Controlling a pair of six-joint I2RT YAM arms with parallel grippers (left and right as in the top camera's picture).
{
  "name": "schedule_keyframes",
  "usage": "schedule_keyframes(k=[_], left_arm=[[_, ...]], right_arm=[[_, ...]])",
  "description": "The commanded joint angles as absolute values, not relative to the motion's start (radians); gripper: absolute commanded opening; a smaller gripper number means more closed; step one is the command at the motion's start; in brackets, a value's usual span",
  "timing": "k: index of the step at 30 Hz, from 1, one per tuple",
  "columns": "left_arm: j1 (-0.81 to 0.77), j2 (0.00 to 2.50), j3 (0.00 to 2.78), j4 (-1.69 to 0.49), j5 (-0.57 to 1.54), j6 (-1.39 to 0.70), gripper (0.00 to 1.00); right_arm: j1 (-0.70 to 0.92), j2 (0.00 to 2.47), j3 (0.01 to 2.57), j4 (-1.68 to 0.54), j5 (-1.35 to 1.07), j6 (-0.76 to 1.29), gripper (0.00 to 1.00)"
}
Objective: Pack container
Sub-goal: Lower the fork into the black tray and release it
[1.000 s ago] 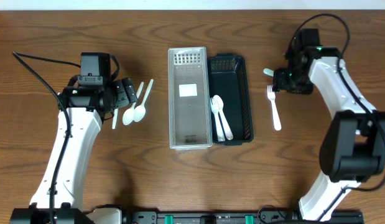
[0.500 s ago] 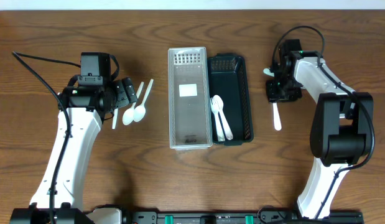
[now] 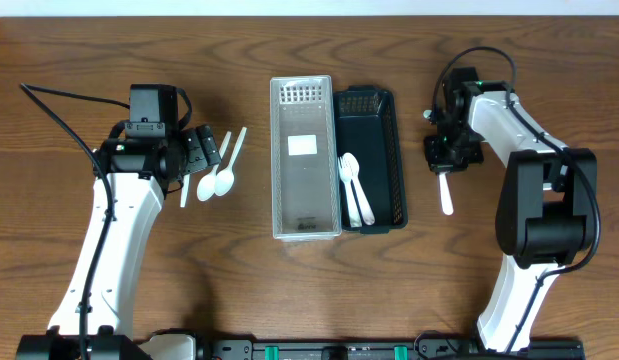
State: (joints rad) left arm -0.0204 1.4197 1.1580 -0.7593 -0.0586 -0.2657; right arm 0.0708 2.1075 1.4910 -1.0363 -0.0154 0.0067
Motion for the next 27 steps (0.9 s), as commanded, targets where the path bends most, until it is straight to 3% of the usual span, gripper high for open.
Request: schedule_keyframes(k=[1,10,18,22,25,27], left_arm=[[-0.015,1.425,1.176,-0.762,-0.060,-0.264,0.98],[-0.015,1.425,1.176,-0.762,-0.060,-0.263,0.98],[-0.015,1.425,1.176,-0.762,-0.060,-0.263,0.98],[-0.015,1.425,1.176,-0.762,-0.060,-0.263,0.98],[-0.015,1.425,1.176,-0.762,-0.060,-0.263,0.98],[-0.015,1.425,1.176,-0.762,-0.060,-0.263,0.98]], right_arm=[[0.112,1.984,1.493,-1.048,-0.027,0.006,0.01],[0.324,1.677,1.493,-0.959,-0.156,0.070,0.01],[0.447,1.772,1.458,-0.906,-0.054,0.307,0.01],[0.452,1.877,1.452,-0.882,-0.089,0.321,0.01],[0.453,1.899,1.452,-0.831,-0.151,0.238,0.29],[0.452,1.884,1.460,-0.800,-0.150,0.197,0.42]])
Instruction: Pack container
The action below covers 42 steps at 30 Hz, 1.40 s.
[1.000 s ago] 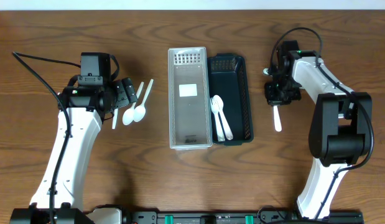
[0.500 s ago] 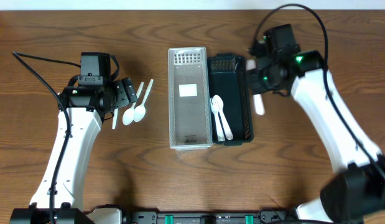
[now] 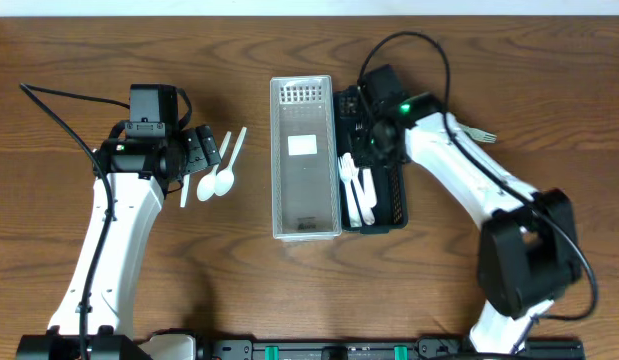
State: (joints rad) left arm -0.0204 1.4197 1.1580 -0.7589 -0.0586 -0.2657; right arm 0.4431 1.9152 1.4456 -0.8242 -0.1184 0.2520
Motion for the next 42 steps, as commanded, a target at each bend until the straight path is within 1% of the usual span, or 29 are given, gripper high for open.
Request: schedule_keyframes(k=[1,2,5,7,16,20,22,25,27,28,31,34,37,42], left_arm=[[-0.015,1.425,1.176,-0.762,-0.060,-0.263,0.98],[-0.015,1.425,1.176,-0.762,-0.060,-0.263,0.98],[-0.015,1.425,1.176,-0.762,-0.060,-0.263,0.98],[-0.015,1.425,1.176,-0.762,-0.060,-0.263,0.98],[-0.015,1.425,1.176,-0.762,-0.060,-0.264,0.98],[-0.015,1.425,1.176,-0.762,-0.060,-0.263,0.98],[-0.015,1.425,1.176,-0.762,-0.060,-0.263,0.98],[-0.015,1.425,1.176,-0.762,-0.060,-0.263,0.98],[-0.015,1.425,1.176,-0.762,-0.060,-0.263,0.98],[-0.015,1.425,1.176,-0.762,-0.060,-0.263,0.98],[-0.015,1.425,1.176,-0.762,-0.060,-0.263,0.98],[-0.015,1.425,1.176,-0.762,-0.060,-0.264,0.98],[-0.015,1.425,1.176,-0.762,-0.060,-0.264,0.98],[-0.015,1.425,1.176,-0.762,-0.060,-0.263,0.98]], right_arm=[[0.447,1.872,1.467,-0.784,-0.146,0.184,0.49],[0.439,1.858,1.475,-0.766,-0.136,0.182,0.54],[0.395,1.821,1.488,-0.706,-0.111,0.196,0.57],[0.341,1.802,1.489,-0.664,-0.088,0.253,0.58],[0.041,1.846,1.488,-0.638,-0.076,0.542,0.57],[-0.034,1.905,1.488,-0.639,-0.076,0.639,0.56],[-0.051,1.943,1.488,-0.639,-0.076,0.699,0.57],[-0.056,2.008,1.488,-0.638,-0.099,0.822,0.64],[-0.056,2.053,1.488,-0.637,-0.121,0.924,0.73],[-0.056,2.073,1.488,-0.634,-0.147,0.977,0.76],[-0.056,2.125,1.489,-0.600,-0.223,1.083,0.77],[-0.059,2.143,1.488,-0.548,-0.241,1.131,0.77],[-0.060,2.141,1.489,-0.492,-0.241,1.128,0.74],[-0.072,2.141,1.489,-0.490,-0.240,1.129,0.73]])
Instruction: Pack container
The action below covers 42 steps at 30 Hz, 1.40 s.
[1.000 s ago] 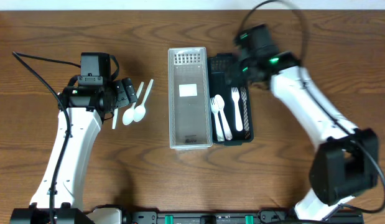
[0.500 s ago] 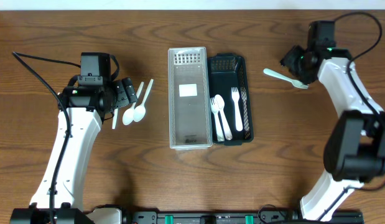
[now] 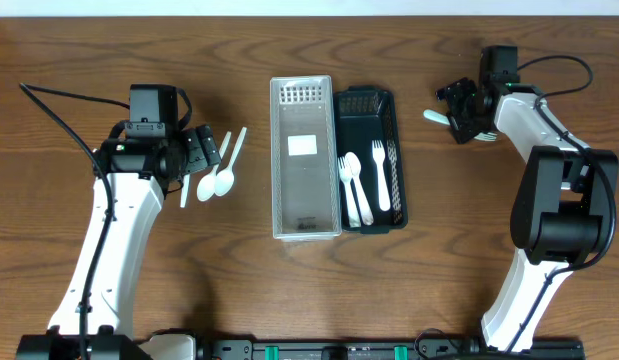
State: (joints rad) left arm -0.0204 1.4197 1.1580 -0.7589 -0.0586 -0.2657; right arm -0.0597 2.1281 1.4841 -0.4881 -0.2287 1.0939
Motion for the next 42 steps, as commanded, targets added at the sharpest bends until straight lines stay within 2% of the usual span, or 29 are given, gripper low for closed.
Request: schedule_keyframes(k=[1,9,14,16,17,21,22,24,25,28,31,35,42], left_arm=[[-0.015,1.425,1.176,-0.762,-0.060,-0.264,0.98],[-0.015,1.425,1.176,-0.762,-0.060,-0.263,0.98],[-0.015,1.425,1.176,-0.762,-0.060,-0.263,0.98],[-0.015,1.425,1.176,-0.762,-0.060,-0.263,0.98],[-0.015,1.425,1.176,-0.762,-0.060,-0.264,0.98],[-0.015,1.425,1.176,-0.762,-0.060,-0.263,0.98],[-0.015,1.425,1.176,-0.762,-0.060,-0.263,0.98],[-0.015,1.425,1.176,-0.762,-0.060,-0.263,0.98],[-0.015,1.425,1.176,-0.762,-0.060,-0.263,0.98],[-0.015,1.425,1.176,-0.762,-0.060,-0.263,0.98],[-0.015,1.425,1.176,-0.762,-0.060,-0.263,0.98],[-0.015,1.425,1.176,-0.762,-0.060,-0.263,0.98],[-0.015,1.425,1.176,-0.762,-0.060,-0.263,0.98]], right_arm=[[-0.075,2.141,1.489,-0.495,-0.240,1.129,0.72],[-0.098,2.141,1.489,-0.535,-0.278,1.128,0.69],[-0.095,2.141,1.489,-0.530,-0.323,0.946,0.81],[-0.092,2.142,1.488,-0.530,-0.318,0.938,0.96],[-0.091,2.142,1.488,-0.522,-0.319,0.938,0.99],[-0.091,2.142,1.488,-0.509,-0.329,0.933,0.99],[-0.091,2.142,1.488,-0.509,-0.336,0.913,0.94],[-0.090,2.140,1.489,-0.510,-0.368,0.885,0.76],[-0.089,2.138,1.489,-0.515,-0.380,0.889,0.72],[-0.077,2.123,1.494,-0.566,-0.364,0.974,0.76],[-0.051,2.096,1.541,-0.707,-0.250,1.055,0.82],[-0.020,2.091,1.672,-0.921,-0.062,1.161,0.82],[-0.024,2.093,1.736,-0.934,-0.041,1.236,0.80]])
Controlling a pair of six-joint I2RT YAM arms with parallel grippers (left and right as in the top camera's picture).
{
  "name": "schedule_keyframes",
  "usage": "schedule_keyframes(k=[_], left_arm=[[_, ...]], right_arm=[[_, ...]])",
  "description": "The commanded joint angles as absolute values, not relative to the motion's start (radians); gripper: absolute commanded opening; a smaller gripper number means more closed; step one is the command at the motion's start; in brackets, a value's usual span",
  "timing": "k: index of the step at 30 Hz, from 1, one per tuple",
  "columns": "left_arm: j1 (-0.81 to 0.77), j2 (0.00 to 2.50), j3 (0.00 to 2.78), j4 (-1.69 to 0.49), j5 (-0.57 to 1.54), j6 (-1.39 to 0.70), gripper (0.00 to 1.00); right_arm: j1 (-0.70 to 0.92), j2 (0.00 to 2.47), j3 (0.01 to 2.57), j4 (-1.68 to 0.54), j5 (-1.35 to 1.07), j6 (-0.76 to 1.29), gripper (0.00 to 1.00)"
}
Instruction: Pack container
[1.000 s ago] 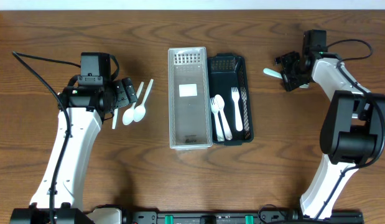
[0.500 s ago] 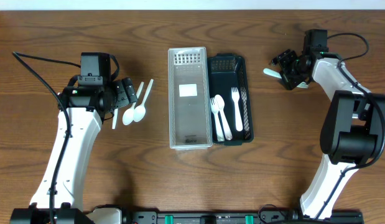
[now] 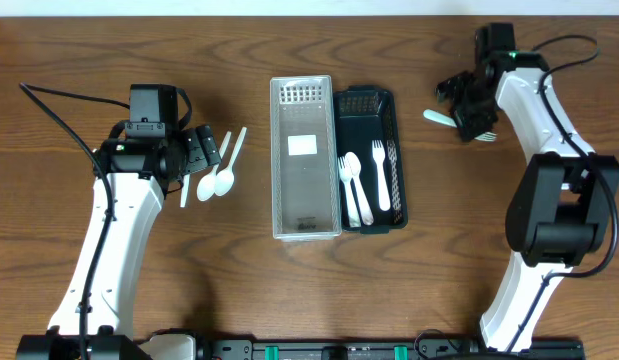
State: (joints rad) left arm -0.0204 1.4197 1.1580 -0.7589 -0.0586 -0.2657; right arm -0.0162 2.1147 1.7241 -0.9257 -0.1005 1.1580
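A white plastic fork (image 3: pixel 436 118) lies on the table at the far right, its tines (image 3: pixel 486 136) poking out past my right gripper (image 3: pixel 467 108). That gripper hovers right over the fork's middle with its fingers apart. The dark green tray (image 3: pixel 392 115) holds two white spoons (image 3: pixel 351 185) and one white fork (image 3: pixel 380 180). Beside it stands a light grey tray (image 3: pixel 304 110) with only a white label in it. Two white spoons (image 3: pixel 221 178) lie left of the trays, with my left gripper (image 3: pixel 200 150) open just beside them.
A short white utensil piece (image 3: pixel 185 191) sticks out below the left gripper. Black cables loop around both arms. A black rail (image 3: pixel 319 350) runs along the table's near edge.
The right wrist has turned and shifted slightly over the fork at the far right. The fork lies where it did. The left arm and both trays are unchanged.
The right gripper first carried a white utensil right of the green tray, which held two spoons. Then it was over that tray. Later the tray held two spoons and a fork, and the gripper was at another fork at the far right, where it remains.
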Motion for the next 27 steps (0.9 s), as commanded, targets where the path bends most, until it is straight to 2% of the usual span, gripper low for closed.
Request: schedule_keyframes(k=[1,18,27], left_arm=[[-0.015,1.425,1.176,-0.762,-0.060,-0.263,0.98],[-0.015,1.425,1.176,-0.762,-0.060,-0.263,0.98],[-0.015,1.425,1.176,-0.762,-0.060,-0.263,0.98]], right_arm=[[-0.029,2.097,1.736,-0.933,-0.040,1.242,0.80],[-0.107,2.243,1.736,-0.970,-0.061,1.377,0.77],[-0.104,2.284,1.736,-0.973,-0.072,1.409,0.70]])
